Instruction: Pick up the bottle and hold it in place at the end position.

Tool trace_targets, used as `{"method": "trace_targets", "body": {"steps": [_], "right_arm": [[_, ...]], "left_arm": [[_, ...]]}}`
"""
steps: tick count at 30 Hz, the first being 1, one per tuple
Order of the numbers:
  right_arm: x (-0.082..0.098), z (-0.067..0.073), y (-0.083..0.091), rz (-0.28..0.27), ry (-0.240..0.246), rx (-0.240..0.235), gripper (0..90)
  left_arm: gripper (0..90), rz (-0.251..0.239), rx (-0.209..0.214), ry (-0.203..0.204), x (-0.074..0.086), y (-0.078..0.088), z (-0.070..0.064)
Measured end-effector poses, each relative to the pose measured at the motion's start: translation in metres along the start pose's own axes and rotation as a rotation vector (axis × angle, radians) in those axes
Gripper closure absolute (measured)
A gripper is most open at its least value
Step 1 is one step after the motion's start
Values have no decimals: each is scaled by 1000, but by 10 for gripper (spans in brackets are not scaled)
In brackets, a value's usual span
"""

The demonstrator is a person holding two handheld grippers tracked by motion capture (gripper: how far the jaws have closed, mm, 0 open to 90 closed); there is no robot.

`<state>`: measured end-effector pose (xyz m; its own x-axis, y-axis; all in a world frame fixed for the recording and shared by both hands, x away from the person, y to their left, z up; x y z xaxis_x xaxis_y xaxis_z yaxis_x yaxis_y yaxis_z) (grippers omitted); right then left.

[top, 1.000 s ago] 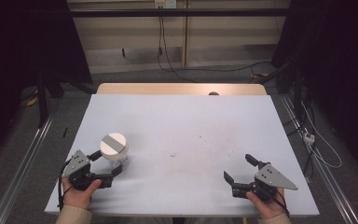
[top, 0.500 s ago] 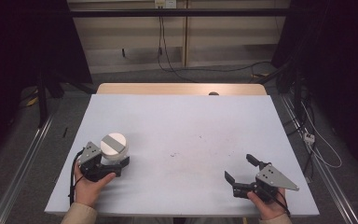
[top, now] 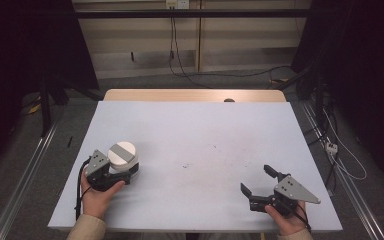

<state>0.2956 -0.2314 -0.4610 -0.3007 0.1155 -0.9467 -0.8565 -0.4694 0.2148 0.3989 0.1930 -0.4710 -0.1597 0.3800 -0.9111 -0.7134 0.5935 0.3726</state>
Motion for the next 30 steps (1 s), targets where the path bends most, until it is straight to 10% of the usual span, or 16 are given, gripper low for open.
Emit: {"method": "trace_targets", "body": {"steps": [30], "right_arm": [[-1,1,-1,-4,1,-6,36]], "left_arm": [[183,-94,15,8,-28,-15,-10]]}}
Point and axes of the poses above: each handheld gripper's, and its own axes: y roughly backward along the jaws, x roughly out of its underside, z roughly to its left, the point moved 6 cm from there along -y, roughly forward along the jaws, and after that the axes turned 15 degrees about -y, right-handed, at the moved point
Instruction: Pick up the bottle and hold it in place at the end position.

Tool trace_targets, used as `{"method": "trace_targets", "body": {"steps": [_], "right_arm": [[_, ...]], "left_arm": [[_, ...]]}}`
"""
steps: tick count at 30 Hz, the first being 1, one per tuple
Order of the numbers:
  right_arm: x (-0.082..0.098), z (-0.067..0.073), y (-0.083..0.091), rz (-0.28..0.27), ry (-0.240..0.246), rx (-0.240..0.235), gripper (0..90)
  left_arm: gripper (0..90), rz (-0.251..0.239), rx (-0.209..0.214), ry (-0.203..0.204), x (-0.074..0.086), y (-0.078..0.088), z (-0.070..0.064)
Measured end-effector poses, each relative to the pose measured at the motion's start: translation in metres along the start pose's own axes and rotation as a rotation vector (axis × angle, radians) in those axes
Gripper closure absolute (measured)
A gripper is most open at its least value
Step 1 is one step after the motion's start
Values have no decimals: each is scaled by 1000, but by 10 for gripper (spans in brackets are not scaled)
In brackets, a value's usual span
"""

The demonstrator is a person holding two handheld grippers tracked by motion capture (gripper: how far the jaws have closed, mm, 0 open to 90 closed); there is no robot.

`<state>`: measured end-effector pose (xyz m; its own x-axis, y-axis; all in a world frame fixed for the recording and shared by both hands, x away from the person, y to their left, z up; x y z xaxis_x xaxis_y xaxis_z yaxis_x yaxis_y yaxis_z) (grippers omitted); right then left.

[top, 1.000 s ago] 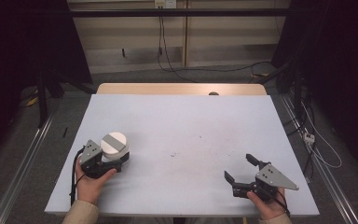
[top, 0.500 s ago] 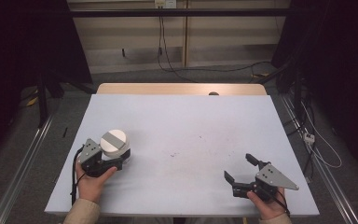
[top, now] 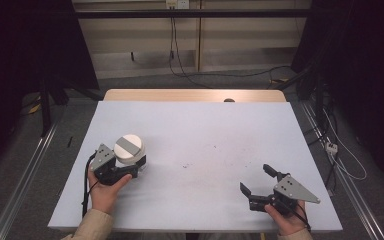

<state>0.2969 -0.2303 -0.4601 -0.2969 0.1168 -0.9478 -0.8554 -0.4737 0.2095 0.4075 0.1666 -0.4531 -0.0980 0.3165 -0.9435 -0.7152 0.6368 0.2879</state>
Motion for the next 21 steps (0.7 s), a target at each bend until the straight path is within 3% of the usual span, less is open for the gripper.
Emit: {"method": "trace_targets", "body": {"steps": [21], "right_arm": [[0,-1,-2,4,5,-5,40]], "left_arm": [[183,-2,29,-23,-17,-35,-12]]}}
Point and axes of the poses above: each handheld gripper's, and its own axes: y roughly backward along the jaws, x roughly out of its underside, z roughly to its left, the point moved 6 cm from there along -y, roughly forward along the jaws, and after that the axes turned 15 degrees about -y, right-handed, at the moved point
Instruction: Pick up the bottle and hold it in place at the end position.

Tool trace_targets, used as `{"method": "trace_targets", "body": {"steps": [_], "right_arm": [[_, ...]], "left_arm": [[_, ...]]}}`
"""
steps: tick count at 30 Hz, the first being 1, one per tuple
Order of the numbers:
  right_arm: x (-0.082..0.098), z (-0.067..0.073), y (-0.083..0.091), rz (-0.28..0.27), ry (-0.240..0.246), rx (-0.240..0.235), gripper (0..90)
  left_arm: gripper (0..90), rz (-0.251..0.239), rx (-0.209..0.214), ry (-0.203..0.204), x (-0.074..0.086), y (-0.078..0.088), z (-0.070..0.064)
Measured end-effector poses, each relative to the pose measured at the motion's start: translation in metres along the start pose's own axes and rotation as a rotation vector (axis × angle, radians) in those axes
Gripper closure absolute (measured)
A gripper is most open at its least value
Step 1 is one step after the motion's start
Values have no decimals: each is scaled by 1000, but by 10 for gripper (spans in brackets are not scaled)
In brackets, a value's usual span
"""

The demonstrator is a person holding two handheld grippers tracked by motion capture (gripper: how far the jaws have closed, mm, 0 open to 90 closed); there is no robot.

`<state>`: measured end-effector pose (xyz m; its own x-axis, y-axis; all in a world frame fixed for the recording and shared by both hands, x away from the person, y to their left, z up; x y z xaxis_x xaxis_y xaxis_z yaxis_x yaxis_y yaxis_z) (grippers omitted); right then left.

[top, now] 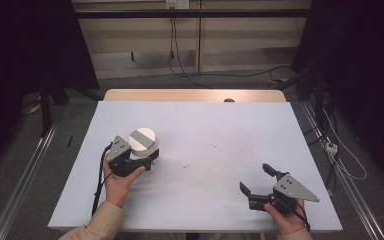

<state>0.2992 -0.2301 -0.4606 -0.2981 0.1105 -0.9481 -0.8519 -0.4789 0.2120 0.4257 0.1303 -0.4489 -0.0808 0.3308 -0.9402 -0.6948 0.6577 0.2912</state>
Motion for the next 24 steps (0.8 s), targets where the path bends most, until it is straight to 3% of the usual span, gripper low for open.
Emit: {"method": "trace_targets", "body": {"steps": [24], "right_arm": [[0,-1,-1,-1,-8,-9,36]], "left_arm": [[184,-8,51,-7,-14,-37,-21]]}}
Point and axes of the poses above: each handheld gripper's, and its own axes: y roughly backward along the jaws, x roughly out of its underside, z roughly to its left, the point moved 6 cm from there along -y, roughly forward along the jaws, and after that the axes turned 15 degrees about -y, right-handed, at the moved point
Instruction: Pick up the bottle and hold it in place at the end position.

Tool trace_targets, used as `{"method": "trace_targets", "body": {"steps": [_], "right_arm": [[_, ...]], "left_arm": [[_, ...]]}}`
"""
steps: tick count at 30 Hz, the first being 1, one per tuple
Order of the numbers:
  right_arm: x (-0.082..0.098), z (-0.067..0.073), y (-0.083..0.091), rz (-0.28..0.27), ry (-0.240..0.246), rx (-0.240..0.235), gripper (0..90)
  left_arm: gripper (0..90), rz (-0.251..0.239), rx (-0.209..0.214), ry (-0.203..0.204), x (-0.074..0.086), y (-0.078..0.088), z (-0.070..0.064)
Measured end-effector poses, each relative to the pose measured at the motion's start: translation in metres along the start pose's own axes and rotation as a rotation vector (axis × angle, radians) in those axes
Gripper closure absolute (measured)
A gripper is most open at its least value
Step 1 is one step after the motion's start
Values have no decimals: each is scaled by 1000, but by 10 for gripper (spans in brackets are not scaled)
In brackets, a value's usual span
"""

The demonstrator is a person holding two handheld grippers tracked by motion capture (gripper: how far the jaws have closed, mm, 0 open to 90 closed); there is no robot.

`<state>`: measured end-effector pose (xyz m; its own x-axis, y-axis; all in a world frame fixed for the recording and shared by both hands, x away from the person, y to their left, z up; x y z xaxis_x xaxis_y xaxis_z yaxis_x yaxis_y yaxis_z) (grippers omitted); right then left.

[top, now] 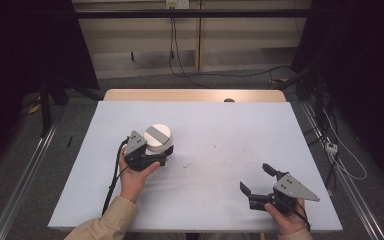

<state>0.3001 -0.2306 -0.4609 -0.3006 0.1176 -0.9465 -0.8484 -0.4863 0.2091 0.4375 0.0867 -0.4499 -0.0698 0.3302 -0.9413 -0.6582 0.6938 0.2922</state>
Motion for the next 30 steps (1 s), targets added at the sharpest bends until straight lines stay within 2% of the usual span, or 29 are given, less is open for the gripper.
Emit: {"method": "trace_targets", "body": {"steps": [17,21,24,30], "right_arm": [[0,-1,0,1,2,-2,36],[0,-1,0,2,5,-4,36],[0,-1,0,0,-1,-3,36],[0,-1,0,2,0,0,37]], "left_arm": [[184,13,30,9,-5,-21,-13],[184,18,38,-1,-7,-26,-15],[184,20,32,9,-8,-30,-17],[184,18,42,-5,-10,-38,-20]]}}
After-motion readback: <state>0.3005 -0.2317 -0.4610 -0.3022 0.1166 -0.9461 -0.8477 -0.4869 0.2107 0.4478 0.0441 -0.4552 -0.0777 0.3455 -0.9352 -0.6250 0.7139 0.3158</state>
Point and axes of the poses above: each handheld gripper's, and its own axes: y roughly backward along the jaws, x roughly out of its underside, z roughly to its left, the point moved 6 cm from there along -y, roughly forward along the jaws, and after that the axes turned 15 degrees about -y, right-handed, at the moved point
